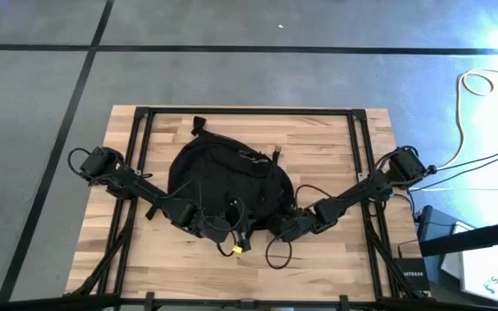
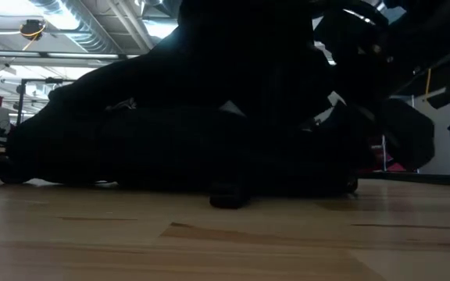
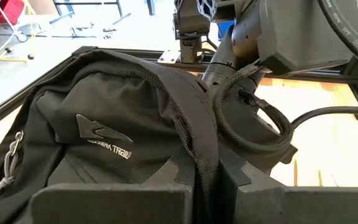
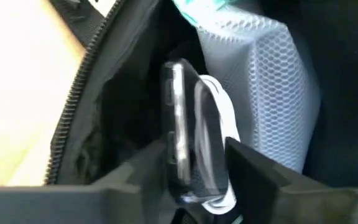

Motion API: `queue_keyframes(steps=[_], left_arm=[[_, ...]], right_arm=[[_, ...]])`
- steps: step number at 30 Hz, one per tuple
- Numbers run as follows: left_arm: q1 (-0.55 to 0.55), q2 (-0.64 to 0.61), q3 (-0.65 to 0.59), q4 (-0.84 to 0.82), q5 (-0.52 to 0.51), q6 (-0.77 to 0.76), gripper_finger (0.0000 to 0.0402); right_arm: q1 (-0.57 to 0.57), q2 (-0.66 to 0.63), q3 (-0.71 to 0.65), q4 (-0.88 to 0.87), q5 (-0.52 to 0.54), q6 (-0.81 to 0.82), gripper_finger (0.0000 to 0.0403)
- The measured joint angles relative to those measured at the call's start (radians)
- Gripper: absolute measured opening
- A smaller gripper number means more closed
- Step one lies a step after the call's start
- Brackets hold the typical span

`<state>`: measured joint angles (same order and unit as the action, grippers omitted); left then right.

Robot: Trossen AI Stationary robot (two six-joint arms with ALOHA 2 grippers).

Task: Unpack backpack
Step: Put the black cellphone into the black backpack

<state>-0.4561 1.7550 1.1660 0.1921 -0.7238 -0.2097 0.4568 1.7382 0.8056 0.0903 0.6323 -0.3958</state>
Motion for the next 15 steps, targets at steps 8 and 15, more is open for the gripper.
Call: queue_keyframes(steps=[8,15], left_arm=[[0.008,0.000,0.000,-0.044,0.014,-0.069,0.0007],[0.018,0.000,0.001,-0.085,0.011,-0.060,0.0086]], right_arm=[[0.013,-0.060,0.000,0.044,0.005,0.058,0.0325],[0.072,-0.176,0.001,-0.015,0.000,0.165,0.0342]])
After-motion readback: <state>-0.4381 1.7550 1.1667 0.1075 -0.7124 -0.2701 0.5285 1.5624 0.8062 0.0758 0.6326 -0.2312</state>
